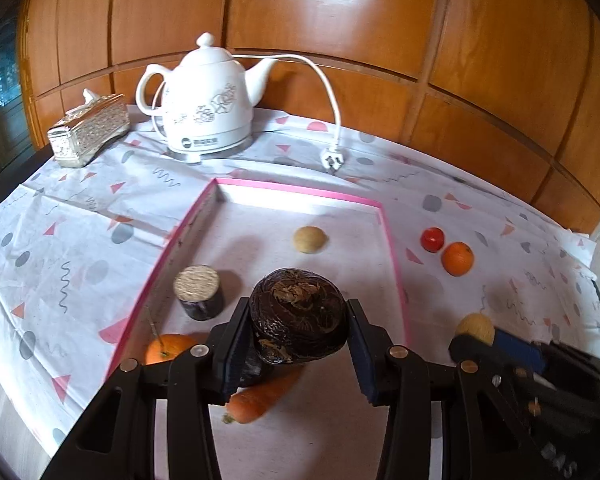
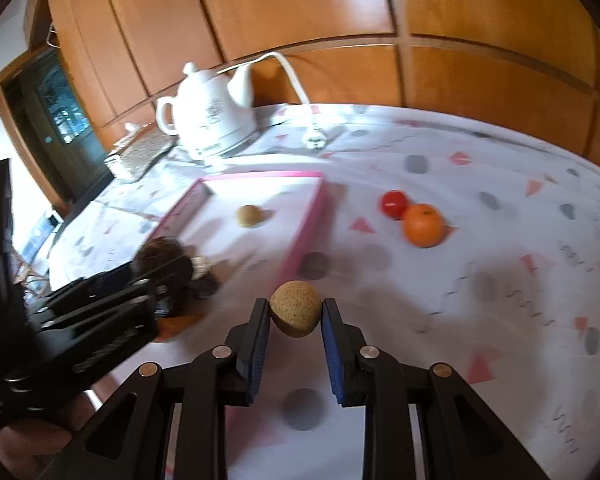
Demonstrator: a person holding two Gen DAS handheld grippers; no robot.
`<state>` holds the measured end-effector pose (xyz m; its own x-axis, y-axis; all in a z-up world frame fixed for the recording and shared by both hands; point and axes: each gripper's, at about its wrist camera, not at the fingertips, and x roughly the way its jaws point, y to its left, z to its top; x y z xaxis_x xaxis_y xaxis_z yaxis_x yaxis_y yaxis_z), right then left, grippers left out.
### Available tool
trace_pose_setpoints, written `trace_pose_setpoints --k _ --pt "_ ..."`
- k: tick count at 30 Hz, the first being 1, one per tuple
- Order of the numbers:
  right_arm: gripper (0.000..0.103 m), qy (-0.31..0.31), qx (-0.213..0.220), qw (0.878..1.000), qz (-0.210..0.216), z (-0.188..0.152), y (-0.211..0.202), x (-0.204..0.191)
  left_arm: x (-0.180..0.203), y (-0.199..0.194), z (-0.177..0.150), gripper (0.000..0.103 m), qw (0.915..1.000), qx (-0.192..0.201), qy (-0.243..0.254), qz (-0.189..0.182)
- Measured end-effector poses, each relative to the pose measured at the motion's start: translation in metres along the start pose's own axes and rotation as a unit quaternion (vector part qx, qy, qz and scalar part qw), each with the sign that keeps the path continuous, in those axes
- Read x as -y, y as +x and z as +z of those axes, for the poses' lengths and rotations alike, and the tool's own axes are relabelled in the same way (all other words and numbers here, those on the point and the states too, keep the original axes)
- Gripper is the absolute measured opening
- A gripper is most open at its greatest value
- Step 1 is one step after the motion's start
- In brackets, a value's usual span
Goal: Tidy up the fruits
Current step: 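Lower the dark root into the tray and open the left tool while the right tool releases the potato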
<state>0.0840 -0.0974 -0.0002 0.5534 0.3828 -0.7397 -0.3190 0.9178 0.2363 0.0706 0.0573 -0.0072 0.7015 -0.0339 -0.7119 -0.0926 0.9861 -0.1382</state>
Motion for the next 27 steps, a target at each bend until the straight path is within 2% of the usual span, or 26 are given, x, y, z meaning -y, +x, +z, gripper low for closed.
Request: trace_pose_setpoints --k 8,20,23,27 --pt "0.026 -0.028 -0.006 0.999 0.024 0.001 0.004 -0.032 -0.015 0.005 0.011 0.046 0.9999 0.003 -0.01 0.005" --pt "0.027 -0.048 -0.029 0.998 0.03 0.0 0.019 -0.055 -0.024 0.017 0.036 0.048 0.9999 0.001 -0.002 0.014" --pt "0.033 -0.051 -0.034 0.998 0.033 -0.002 0.021 -0.058 -0.022 0.012 0.038 0.052 0.9998 0.011 -0.001 0.014" --pt "0.033 -0.058 -0.032 0.997 0.027 -0.004 0.02 -0.059 -0.021 0.01 0.036 0.053 0.9998 0.011 -0.005 0.012"
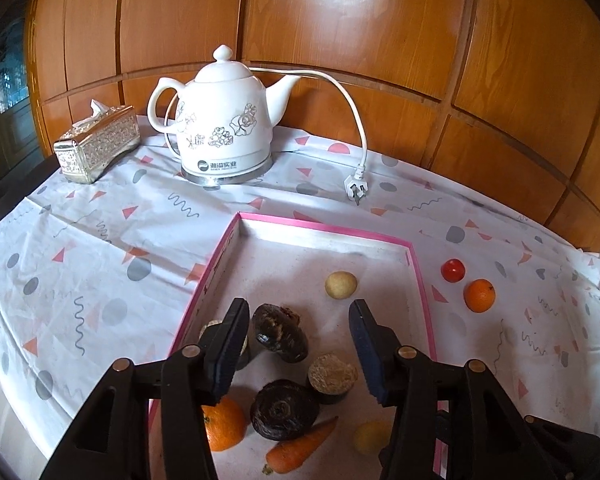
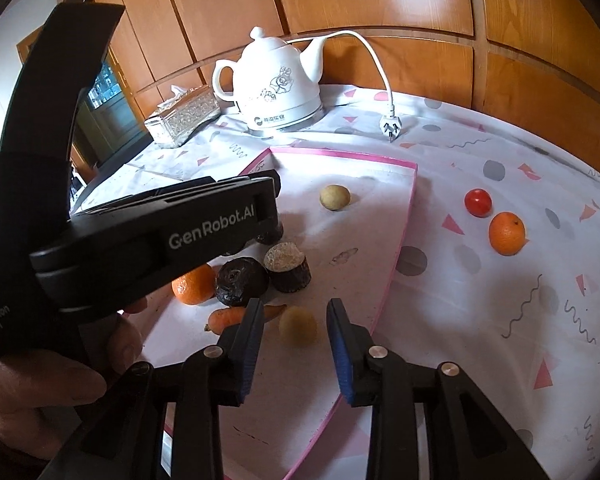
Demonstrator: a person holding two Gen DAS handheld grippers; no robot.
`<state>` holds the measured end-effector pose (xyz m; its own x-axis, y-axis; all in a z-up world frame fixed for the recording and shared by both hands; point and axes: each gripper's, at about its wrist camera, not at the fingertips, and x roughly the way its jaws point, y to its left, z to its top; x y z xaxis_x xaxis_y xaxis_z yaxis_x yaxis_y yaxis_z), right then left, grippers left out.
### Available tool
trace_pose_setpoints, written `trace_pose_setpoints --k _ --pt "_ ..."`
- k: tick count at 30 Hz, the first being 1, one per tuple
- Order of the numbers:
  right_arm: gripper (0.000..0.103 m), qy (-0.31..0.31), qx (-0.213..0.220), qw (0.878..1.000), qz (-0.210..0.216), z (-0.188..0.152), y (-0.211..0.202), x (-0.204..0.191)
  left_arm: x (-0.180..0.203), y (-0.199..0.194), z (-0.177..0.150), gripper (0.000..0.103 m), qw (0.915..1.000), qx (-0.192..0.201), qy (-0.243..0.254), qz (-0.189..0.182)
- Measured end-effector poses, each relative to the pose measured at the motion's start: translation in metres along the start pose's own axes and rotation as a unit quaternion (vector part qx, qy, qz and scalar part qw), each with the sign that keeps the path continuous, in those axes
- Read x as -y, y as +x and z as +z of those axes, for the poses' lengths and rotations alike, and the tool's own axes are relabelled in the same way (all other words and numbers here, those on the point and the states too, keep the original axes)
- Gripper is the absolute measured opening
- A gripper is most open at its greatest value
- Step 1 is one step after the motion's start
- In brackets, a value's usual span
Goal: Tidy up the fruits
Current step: 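Lower the dark root into the tray and open the left tool while the right tool releases the potato, then grasp the mandarin with the right tool while the left tool moves to the red tomato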
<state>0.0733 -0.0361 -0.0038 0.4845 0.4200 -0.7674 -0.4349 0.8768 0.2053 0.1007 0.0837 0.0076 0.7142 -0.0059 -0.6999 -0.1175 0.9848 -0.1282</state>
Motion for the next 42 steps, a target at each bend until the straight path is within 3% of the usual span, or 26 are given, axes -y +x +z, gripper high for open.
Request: trace_pose_setpoints --k 22,35,42 --pt "0.033 0.049 0.036 0.996 -0.063 -0.012 -0.025 0.04 0.023 -0.014 -0.023 0.053 0.9998 -0.007 0.016 -0.014" --pt "0.033 0.106 0.034 0.988 -0.106 -0.022 -0.027 0.094 0.057 -0.011 -0.036 0.053 0.9976 -0.022 0.047 -0.046" --pt "0.033 0.121 0.028 0.983 -0.134 -0.011 -0.017 0.129 0.071 -0.007 -0.039 0.053 0.9962 -0.026 0.058 -0.06"
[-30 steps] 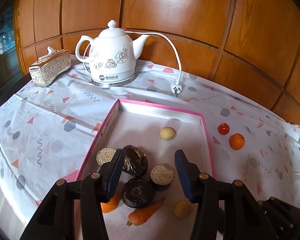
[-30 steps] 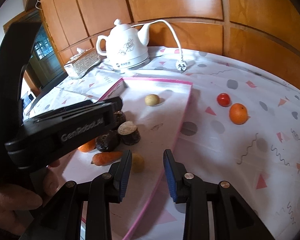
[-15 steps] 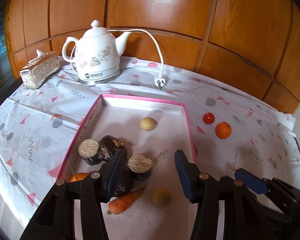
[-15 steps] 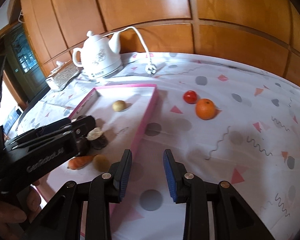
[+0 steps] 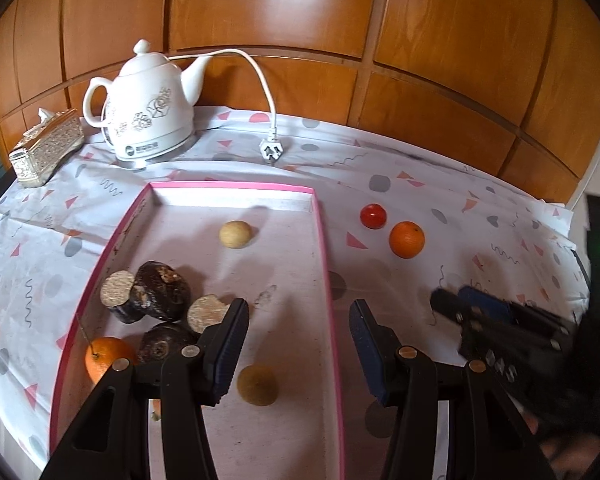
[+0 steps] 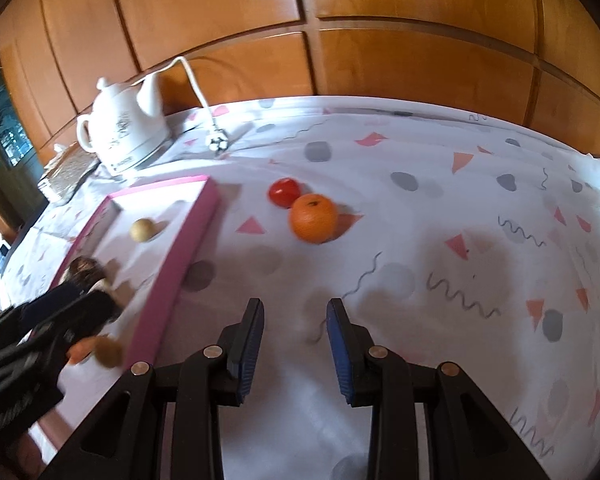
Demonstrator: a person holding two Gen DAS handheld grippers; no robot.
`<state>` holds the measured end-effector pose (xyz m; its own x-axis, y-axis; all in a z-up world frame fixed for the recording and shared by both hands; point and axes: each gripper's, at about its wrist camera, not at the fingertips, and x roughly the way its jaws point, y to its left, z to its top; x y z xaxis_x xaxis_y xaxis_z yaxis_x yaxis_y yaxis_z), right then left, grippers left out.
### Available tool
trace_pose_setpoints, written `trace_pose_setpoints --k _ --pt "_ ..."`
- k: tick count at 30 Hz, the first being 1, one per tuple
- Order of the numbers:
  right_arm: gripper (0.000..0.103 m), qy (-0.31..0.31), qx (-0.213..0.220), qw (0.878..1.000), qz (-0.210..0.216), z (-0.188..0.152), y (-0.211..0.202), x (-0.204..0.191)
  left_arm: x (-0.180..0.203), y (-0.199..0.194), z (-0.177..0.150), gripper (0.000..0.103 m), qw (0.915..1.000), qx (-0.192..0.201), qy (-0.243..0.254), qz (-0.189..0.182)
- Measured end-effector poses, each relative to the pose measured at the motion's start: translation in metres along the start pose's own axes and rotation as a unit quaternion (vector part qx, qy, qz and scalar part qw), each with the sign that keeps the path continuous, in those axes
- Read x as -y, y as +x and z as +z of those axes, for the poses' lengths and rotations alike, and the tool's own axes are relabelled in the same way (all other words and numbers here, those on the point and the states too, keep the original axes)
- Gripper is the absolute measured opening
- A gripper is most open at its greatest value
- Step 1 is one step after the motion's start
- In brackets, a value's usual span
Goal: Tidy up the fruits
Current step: 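Grasp the mandarin with the right tool while the left tool moves to the red tomato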
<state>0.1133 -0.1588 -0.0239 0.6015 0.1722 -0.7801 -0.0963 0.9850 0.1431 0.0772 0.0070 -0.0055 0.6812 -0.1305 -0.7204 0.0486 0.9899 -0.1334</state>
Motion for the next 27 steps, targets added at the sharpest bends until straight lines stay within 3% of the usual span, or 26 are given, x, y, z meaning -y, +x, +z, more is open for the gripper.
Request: trace_pose_setpoints --k 5,23,27 --pt "0.044 -0.005 0.001 1.0 -0.008 0.016 0.017 0.007 0.002 0.004 0.001 0.053 1.0 -0.004 -0.001 -0.006" --pt "0.044 -0.024 -0.013 0.999 -0.028 0.046 0.067 0.008 0.011 0.022 0.018 0.053 0.9999 -0.013 -0.004 -0.008" --pt "0.039 -0.035 -0.008 0.999 -0.029 0.046 0.067 0.006 0.016 0.025 0.022 0.053 0.9999 -0.013 -0.002 -0.01"
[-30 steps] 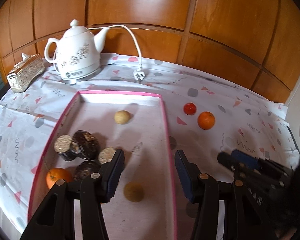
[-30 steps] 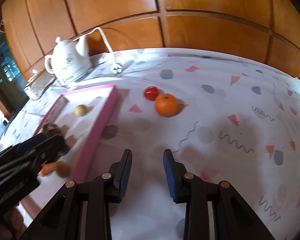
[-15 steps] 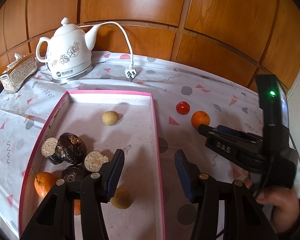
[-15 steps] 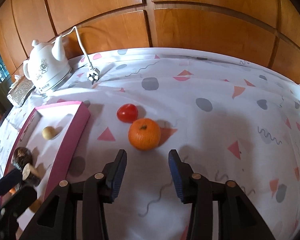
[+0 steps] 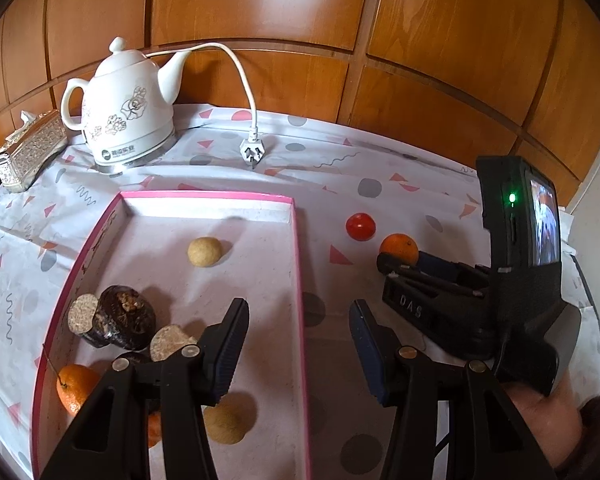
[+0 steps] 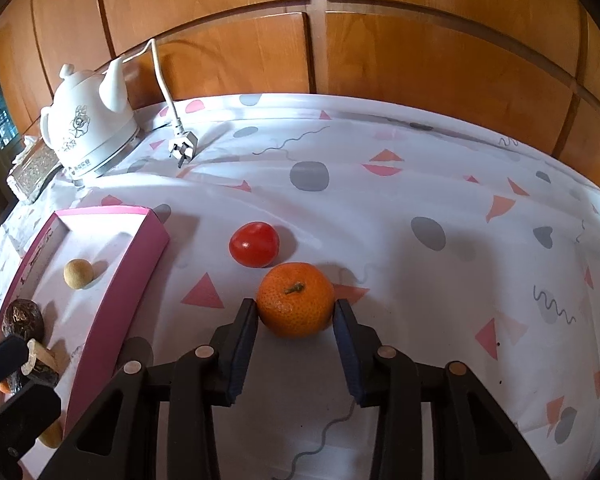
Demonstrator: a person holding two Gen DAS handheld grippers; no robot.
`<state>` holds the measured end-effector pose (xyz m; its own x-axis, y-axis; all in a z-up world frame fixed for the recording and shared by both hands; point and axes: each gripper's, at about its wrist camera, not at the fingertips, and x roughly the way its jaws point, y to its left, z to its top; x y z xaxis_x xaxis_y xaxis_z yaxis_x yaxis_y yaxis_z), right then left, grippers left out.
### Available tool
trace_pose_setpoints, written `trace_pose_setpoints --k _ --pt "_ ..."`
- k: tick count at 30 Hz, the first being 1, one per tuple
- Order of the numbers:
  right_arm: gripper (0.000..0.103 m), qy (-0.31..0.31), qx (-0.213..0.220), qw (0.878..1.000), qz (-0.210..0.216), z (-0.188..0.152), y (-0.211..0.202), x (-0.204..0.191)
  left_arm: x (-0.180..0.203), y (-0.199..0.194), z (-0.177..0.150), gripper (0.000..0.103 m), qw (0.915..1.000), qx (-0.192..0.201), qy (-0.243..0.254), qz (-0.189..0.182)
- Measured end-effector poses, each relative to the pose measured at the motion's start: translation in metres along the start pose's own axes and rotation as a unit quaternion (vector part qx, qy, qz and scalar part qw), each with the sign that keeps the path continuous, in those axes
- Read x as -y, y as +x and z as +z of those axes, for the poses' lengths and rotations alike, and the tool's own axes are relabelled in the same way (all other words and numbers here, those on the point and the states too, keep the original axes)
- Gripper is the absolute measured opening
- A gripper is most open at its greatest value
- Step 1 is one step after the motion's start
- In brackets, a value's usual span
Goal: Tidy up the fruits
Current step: 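Grasp the mandarin with the right tool while the left tool moves to the red tomato, then grasp the red tomato with the left tool while the right tool holds the mandarin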
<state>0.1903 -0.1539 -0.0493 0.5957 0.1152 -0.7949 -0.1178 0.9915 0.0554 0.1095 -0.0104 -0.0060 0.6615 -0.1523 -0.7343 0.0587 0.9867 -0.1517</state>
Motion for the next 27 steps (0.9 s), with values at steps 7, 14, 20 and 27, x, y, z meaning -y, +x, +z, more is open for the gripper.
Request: trace_pose_setpoints --k 7,14,20,27 --pt "0.039 0.013 0.002 0.999 -0.031 -0.008 -0.006 0.014 0.013 0.008 0.005 0.053 0.9999 -0.006 0.007 -0.007" --pt "0.039 0.017 0.005 0.998 -0.056 -0.021 -0.016 0.032 0.032 0.019 0.013 0.053 0.9996 -0.012 0.016 -0.021" --pt "0.039 0.017 0.012 0.997 -0.075 -0.033 -0.024 0.044 0.047 0.036 0.025 0.053 0.9991 -0.021 0.023 -0.028" --pt "0.039 0.021 0.015 0.997 -0.076 -0.034 -0.025 0.047 0.058 0.064 0.037 0.052 0.9987 -0.036 0.027 -0.023"
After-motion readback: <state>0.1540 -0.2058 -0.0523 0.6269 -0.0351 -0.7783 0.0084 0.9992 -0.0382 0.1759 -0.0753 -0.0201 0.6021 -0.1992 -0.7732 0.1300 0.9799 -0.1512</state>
